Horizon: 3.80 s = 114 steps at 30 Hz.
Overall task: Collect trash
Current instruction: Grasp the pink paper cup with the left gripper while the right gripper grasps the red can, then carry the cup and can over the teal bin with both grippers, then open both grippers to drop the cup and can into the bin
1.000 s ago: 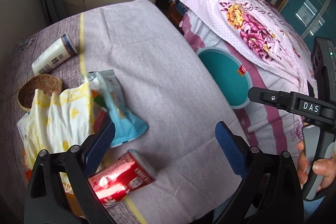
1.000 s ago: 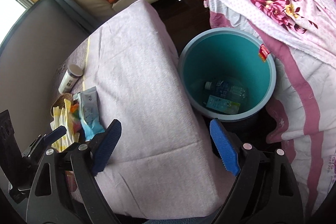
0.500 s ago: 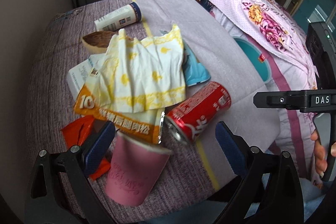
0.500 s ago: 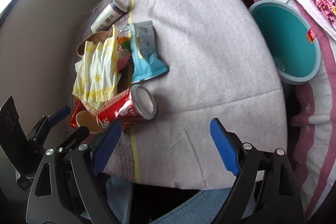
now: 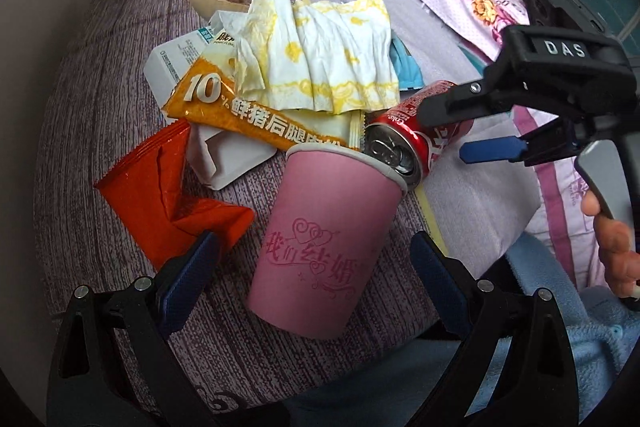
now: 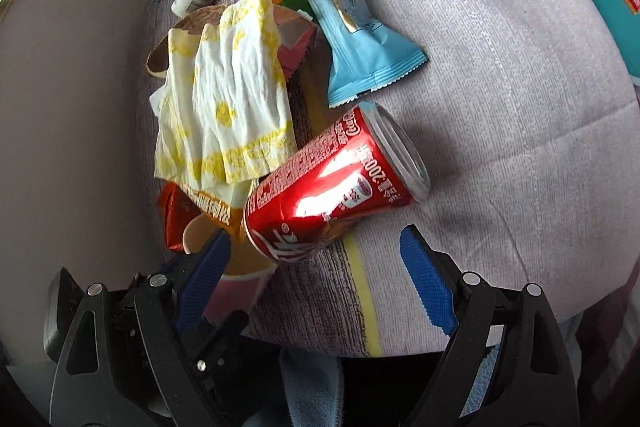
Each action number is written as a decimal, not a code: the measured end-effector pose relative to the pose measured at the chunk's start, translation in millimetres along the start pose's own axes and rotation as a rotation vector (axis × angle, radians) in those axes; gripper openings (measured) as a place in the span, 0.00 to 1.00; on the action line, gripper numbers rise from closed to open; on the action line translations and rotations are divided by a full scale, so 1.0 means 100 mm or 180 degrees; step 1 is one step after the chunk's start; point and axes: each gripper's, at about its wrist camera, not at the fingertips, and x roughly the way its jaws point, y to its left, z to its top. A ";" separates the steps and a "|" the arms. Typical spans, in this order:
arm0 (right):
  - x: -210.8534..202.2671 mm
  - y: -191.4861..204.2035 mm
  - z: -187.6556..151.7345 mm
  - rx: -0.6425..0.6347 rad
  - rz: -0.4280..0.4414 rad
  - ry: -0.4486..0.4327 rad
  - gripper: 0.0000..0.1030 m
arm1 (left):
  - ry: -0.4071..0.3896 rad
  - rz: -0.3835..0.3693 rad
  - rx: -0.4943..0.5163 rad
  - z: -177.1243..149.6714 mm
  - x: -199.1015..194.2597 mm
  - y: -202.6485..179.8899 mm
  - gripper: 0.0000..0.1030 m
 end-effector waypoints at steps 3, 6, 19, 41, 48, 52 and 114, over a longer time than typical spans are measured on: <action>0.03 -0.01 0.05 0.0127 -0.0016 -0.0085 0.80 | 0.0015 -0.0081 0.0044 -0.02 0.00 0.02 0.93; 0.13 -0.03 0.05 0.0117 -0.0043 -0.0052 0.80 | 0.0053 -0.0115 0.0120 -0.03 0.02 0.00 0.93; -0.24 -0.48 0.07 -0.0194 -0.0223 -0.0354 0.71 | 0.0107 -0.0352 0.0241 -0.02 0.09 -0.18 0.61; -0.19 -0.77 0.28 -0.0208 -0.0012 -0.0291 0.72 | 0.0285 -0.0202 0.0238 0.14 0.14 -0.48 0.58; -0.30 -0.79 0.29 -0.0349 0.0102 -0.0413 0.70 | 0.0040 -0.0234 0.0111 0.34 -0.17 -0.55 0.58; -0.50 -0.88 0.33 -0.0300 0.0180 -0.0556 0.70 | -0.0137 -0.0335 0.0045 0.53 -0.32 -0.62 0.58; -1.70 -2.93 1.37 0.0721 -0.0288 -0.1644 0.70 | 0.0219 -0.0323 0.0726 2.37 1.77 -2.76 0.85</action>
